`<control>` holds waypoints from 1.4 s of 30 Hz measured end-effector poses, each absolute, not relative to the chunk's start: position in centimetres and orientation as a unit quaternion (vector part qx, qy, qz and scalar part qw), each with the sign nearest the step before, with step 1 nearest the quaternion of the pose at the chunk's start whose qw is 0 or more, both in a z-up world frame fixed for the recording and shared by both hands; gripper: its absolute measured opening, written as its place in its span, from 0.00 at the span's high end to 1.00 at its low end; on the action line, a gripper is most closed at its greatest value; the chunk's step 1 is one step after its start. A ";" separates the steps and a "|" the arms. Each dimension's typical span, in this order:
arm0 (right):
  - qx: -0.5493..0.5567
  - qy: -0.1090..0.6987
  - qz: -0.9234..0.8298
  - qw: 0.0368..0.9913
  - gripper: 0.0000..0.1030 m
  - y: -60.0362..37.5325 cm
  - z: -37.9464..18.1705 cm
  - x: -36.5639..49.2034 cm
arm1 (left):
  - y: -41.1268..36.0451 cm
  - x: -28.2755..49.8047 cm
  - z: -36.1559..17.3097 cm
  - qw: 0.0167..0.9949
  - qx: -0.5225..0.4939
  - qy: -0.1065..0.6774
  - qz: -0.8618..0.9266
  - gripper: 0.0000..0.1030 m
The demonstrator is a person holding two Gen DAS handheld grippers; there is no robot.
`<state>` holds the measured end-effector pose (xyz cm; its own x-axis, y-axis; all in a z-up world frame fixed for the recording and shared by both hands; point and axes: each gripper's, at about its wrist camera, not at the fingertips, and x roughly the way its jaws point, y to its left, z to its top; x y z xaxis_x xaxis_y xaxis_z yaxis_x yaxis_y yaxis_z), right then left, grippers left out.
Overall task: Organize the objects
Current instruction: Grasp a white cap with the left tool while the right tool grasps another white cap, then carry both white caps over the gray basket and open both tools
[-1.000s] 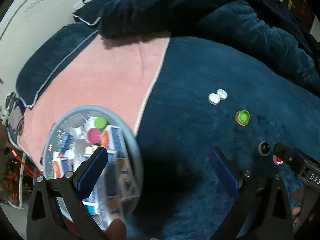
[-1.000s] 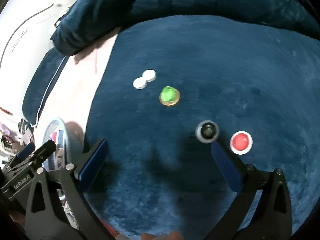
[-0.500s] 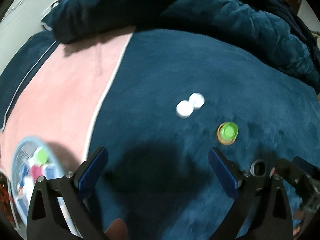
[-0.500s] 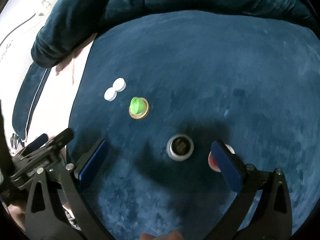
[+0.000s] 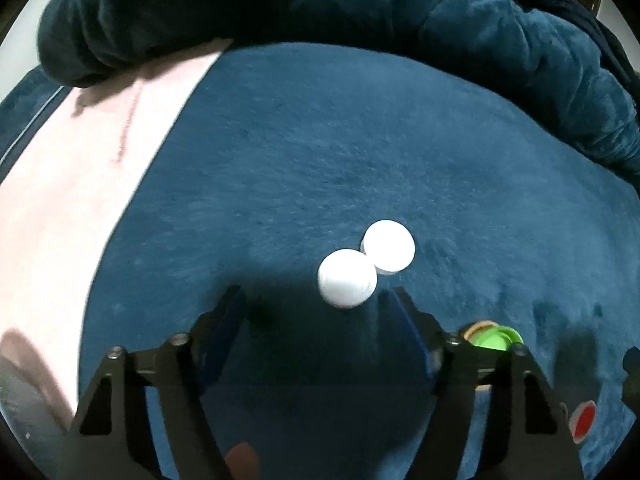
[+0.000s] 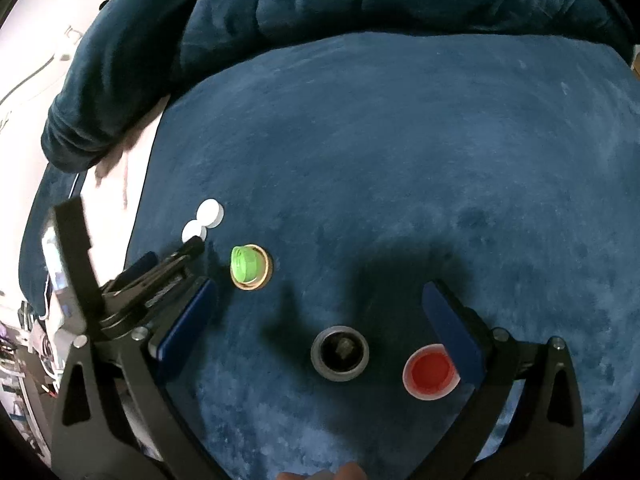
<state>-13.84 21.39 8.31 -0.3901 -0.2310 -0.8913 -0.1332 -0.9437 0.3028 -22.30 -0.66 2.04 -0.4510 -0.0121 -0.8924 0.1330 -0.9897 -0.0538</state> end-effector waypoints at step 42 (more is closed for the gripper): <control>0.579 -0.144 -0.799 0.079 0.70 11.1 9.0 -14.4 | -8.4 -14.3 13.3 0.122 0.486 0.137 -0.854 0.71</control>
